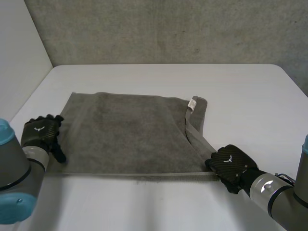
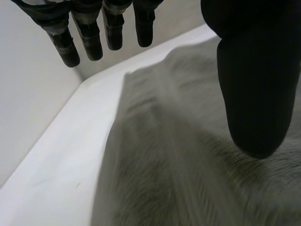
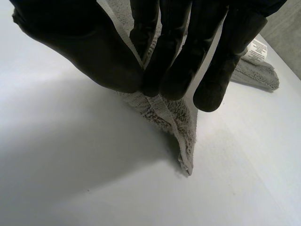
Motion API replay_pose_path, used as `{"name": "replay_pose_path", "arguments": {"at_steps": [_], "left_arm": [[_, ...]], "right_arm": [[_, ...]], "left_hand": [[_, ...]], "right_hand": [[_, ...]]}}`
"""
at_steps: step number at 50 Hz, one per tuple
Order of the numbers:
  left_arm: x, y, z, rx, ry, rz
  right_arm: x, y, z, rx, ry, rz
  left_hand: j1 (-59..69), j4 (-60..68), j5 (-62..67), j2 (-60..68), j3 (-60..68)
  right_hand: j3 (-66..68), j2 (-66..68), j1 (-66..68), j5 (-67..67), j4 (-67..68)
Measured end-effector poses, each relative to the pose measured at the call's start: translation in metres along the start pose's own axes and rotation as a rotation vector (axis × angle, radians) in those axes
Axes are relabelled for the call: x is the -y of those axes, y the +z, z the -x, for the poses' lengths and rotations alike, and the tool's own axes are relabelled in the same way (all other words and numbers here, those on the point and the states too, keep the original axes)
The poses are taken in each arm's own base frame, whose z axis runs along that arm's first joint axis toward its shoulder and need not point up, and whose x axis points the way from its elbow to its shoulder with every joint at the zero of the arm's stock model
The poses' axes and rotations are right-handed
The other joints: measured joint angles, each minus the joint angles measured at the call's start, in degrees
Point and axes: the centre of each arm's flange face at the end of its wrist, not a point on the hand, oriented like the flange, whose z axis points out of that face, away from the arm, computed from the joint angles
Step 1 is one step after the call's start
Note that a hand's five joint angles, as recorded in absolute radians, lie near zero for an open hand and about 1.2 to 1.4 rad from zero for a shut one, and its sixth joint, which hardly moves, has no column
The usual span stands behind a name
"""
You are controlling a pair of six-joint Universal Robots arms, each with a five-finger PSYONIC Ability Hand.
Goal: Fold the towel.
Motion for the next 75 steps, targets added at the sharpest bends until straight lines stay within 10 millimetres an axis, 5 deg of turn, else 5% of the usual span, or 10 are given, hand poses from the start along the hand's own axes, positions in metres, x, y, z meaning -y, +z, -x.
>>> {"name": "replay_pose_path", "arguments": {"at_steps": [11,23,38,69,75], "left_arm": [[0.024,-0.037,-0.003,-0.221,0.016,-0.101],[0.005,-0.058,0.018,-0.251,0.190,0.070],[-0.021,-0.043,0.038,-0.200,0.241,0.179],[-0.030,-0.002,0.020,-0.248,0.280,0.094],[-0.029,0.003,0.013,-0.268,0.289,0.081]], "right_arm": [[0.000,0.000,-0.001,-0.002,0.005,-0.001],[0.000,0.001,-0.001,-0.005,0.012,-0.003],[0.000,0.001,-0.001,-0.005,0.010,-0.003],[-0.003,0.003,0.001,0.007,0.006,0.010],[-0.004,0.003,0.002,0.010,0.006,0.013]], "left_hand": [[0.76,1.16,-0.20,1.43,1.17],[6.06,6.37,5.29,6.57,6.39],[24.21,24.41,23.10,24.63,24.41],[18.44,18.45,17.48,18.73,18.44],[28.80,29.15,27.64,29.35,29.13]], "right_hand": [[0.00,0.00,0.00,0.00,0.00],[0.00,0.00,0.00,-0.01,0.00],[0.00,0.00,0.00,0.00,0.00],[0.00,0.00,0.00,0.00,0.00],[0.00,0.00,0.00,0.00,0.00]]}}
